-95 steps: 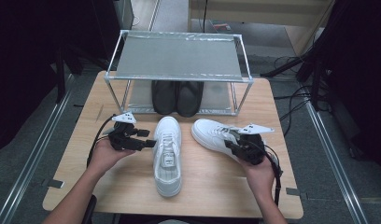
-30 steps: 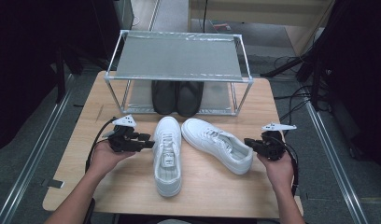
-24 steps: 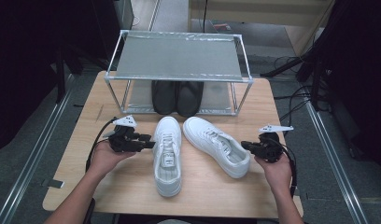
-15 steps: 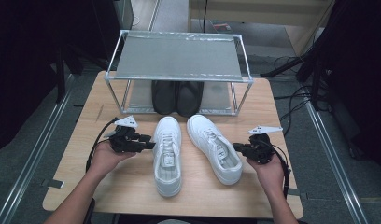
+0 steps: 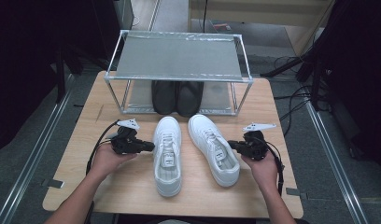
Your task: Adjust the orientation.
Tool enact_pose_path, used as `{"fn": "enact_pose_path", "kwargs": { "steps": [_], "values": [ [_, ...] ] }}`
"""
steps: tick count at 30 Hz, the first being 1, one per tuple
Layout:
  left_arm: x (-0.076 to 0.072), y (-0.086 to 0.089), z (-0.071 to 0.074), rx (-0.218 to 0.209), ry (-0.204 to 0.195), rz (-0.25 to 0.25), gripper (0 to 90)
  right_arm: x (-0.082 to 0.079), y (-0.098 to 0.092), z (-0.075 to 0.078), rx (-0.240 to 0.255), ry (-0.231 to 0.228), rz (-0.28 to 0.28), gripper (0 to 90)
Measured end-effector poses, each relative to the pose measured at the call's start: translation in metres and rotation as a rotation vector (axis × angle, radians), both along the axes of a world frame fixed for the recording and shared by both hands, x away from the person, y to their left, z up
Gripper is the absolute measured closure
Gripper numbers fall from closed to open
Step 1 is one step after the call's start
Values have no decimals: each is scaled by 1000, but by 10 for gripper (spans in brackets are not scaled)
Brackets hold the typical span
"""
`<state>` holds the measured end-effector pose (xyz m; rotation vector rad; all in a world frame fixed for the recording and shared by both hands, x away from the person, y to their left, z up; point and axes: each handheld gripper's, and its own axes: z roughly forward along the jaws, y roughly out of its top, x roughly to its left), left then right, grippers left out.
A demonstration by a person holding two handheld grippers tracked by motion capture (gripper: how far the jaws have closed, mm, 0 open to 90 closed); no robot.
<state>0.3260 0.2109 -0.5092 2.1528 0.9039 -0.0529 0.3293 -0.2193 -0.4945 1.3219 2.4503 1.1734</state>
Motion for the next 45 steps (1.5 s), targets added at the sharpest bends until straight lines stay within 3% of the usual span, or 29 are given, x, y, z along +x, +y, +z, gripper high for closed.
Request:
{"fn": "enact_pose_path", "kwargs": {
  "steps": [3,8,12,15,17,26,29,33,45],
  "values": [
    [-3,-3,0,22,-29,5,828,2,2,0,-3,-1,4,900],
    [-4,-3,-1,9,-22,17,819,5,4,0,-12,1,7,900],
    [-6,-5,0,25,-39,24,820,8,6,-1,-11,2,8,900],
    [-6,-4,-1,5,-18,24,824,9,6,0,-15,3,10,900],
    [-5,-4,-3,-36,17,2,886,9,7,0,-16,5,11,900],
    [-8,-7,-1,-19,7,15,899,11,9,0,-24,-3,15,900],
    [-9,-10,-2,-32,6,-26,900,11,10,0,-25,-1,12,900],
    [-13,-26,-1,4,-27,-70,900,12,10,0,-28,-3,13,900],
    [-20,-54,-1,-7,-17,-139,900,12,10,1,-31,-4,10,900]
  ]
}}
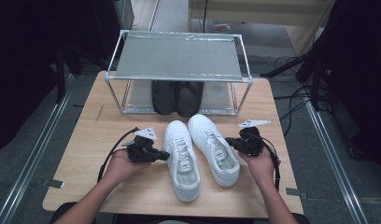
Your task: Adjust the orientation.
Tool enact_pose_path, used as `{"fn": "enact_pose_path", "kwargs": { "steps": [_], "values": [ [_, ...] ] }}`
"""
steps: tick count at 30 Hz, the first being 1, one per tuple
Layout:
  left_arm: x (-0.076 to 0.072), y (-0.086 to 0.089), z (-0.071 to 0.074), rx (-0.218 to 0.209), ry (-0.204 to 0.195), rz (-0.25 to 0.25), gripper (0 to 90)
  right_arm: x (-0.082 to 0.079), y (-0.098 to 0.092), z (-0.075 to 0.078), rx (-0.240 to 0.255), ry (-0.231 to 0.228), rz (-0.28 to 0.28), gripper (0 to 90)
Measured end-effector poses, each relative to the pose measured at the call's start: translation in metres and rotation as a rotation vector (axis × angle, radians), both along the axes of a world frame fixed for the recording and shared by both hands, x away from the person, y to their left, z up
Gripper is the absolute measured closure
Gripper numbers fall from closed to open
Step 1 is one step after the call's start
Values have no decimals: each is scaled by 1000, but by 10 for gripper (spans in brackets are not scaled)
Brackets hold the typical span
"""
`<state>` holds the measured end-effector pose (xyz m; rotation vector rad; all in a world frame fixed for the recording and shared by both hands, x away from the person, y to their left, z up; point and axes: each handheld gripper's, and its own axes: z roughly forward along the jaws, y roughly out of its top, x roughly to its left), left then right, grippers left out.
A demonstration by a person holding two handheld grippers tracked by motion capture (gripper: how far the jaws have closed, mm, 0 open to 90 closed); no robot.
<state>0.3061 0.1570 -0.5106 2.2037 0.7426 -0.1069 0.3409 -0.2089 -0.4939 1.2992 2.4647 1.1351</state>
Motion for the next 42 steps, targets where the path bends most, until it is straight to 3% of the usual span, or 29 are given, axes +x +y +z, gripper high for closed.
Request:
{"fn": "enact_pose_path", "kwargs": {
  "steps": [7,9,18,23,32,35,38,40,42],
  "values": [
    [-7,-23,-2,-11,-12,-48,899,0,0,0,-3,-5,0,900],
    [-9,-28,-2,0,-19,-41,899,0,0,0,-5,-9,-4,900],
    [-8,-23,-2,-21,11,-50,874,2,-2,1,-1,-7,-11,894],
    [-7,-20,2,-15,13,-52,817,0,-9,7,65,-25,-23,842],
    [-2,4,8,-41,8,17,726,-12,-16,23,171,-60,-22,754],
    [-1,9,8,-15,8,30,675,-19,-14,29,196,-80,-18,726],
    [-3,16,15,78,-11,37,605,-27,-10,36,205,-103,-17,709],
    [-10,27,24,21,-39,19,596,-35,-7,42,230,-110,-23,692],
    [-15,35,27,-33,-59,36,575,-45,-4,45,263,-115,-16,684]
  ]
}}
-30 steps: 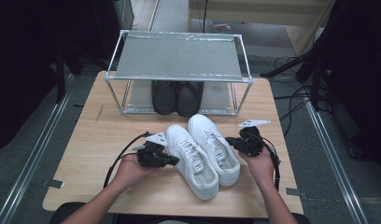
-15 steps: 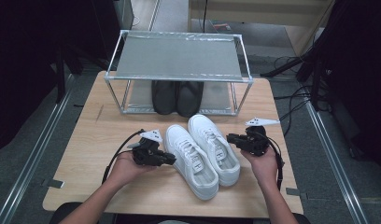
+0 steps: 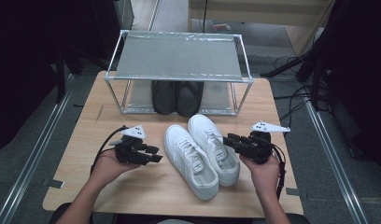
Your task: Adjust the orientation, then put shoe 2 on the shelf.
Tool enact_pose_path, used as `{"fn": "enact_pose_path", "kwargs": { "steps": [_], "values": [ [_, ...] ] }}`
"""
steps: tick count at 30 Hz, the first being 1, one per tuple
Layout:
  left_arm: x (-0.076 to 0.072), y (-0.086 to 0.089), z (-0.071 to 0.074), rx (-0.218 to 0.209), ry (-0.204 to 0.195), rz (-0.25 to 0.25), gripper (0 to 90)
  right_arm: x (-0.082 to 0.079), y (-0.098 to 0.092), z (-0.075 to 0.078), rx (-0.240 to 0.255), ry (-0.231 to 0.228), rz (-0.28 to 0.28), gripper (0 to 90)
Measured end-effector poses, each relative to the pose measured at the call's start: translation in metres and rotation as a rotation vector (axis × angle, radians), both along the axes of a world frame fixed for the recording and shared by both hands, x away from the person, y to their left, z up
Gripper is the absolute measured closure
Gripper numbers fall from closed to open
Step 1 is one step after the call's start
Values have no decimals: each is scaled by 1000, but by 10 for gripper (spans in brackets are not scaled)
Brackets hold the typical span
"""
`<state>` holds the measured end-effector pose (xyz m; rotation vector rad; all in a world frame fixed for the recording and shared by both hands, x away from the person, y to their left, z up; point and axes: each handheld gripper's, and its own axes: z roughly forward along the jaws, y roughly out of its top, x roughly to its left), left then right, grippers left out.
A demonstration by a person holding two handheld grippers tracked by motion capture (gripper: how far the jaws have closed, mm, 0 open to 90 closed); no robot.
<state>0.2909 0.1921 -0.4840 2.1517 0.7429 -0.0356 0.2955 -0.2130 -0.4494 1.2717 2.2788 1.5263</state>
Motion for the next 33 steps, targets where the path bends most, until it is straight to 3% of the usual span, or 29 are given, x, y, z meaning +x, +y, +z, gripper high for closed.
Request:
{"fn": "enact_pose_path", "kwargs": {
  "steps": [2,6,10,16,19,25,33],
  "values": [
    [0,3,-1,-13,17,19,554,-9,5,1,-9,-14,21,665],
    [4,4,-5,3,35,30,532,-15,16,2,-39,-29,71,656],
    [4,6,-6,-3,18,31,508,-17,24,1,-53,-32,75,635],
    [6,9,-7,-11,29,39,488,-16,38,-4,-70,-24,99,608],
    [6,9,-7,-14,23,46,482,-16,42,-6,-93,-35,91,581],
    [6,11,-7,-16,27,61,476,-15,47,-12,-112,-5,90,512],
    [8,13,-7,-27,29,70,474,-18,50,-14,-117,-21,79,478]
  ]
}}
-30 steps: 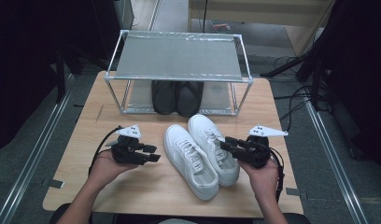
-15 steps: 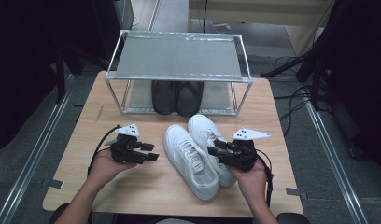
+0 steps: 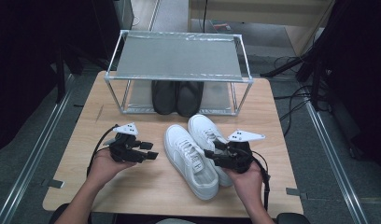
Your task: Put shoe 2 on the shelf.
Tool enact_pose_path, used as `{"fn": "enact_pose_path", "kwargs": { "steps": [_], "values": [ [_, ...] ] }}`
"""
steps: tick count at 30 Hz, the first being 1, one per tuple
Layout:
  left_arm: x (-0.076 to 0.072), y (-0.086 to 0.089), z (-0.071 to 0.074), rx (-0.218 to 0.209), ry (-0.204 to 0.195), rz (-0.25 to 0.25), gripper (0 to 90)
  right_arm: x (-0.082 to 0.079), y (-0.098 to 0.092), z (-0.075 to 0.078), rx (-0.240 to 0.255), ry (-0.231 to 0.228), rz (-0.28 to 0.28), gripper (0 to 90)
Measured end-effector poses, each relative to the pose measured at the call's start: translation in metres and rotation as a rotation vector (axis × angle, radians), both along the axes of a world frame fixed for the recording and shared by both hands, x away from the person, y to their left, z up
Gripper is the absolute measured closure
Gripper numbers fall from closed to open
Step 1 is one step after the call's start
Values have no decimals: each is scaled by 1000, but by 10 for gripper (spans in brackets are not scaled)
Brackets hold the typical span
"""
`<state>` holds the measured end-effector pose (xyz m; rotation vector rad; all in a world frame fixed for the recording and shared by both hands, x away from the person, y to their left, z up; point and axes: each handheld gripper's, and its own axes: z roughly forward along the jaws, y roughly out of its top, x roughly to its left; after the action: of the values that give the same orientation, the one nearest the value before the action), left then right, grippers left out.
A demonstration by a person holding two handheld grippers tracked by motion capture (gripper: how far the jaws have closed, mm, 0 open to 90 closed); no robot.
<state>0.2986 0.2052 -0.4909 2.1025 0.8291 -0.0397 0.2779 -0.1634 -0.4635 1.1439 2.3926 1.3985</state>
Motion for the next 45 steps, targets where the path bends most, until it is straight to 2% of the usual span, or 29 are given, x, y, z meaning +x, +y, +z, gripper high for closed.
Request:
{"fn": "enact_pose_path", "kwargs": {
  "steps": [3,7,12,15,18,23,32,35,39,45],
  "values": [
    [-1,2,2,-13,-15,4,475,-3,0,0,-9,-4,4,465],
    [-1,4,2,-16,-9,14,473,-6,4,-3,-22,-4,2,421],
    [-1,8,4,-25,-20,32,473,-5,13,-12,-52,30,25,426],
    [0,8,4,-23,-23,38,473,-6,15,-12,-71,15,23,430],
    [0,9,4,-30,-24,43,473,-5,15,-13,-65,21,13,444],
    [0,10,5,-40,-34,60,474,-6,19,-14,-106,2,-1,488],
    [0,14,7,-65,-48,86,475,-6,22,-16,-122,-6,-15,530],
    [2,14,7,-37,-53,95,475,-6,22,-15,-126,-12,-15,605],
    [3,15,7,-50,-55,102,476,-3,20,-14,-114,20,-19,678],
    [5,17,8,-49,-44,113,472,-4,23,-14,-132,11,-23,642]
  ]
}}
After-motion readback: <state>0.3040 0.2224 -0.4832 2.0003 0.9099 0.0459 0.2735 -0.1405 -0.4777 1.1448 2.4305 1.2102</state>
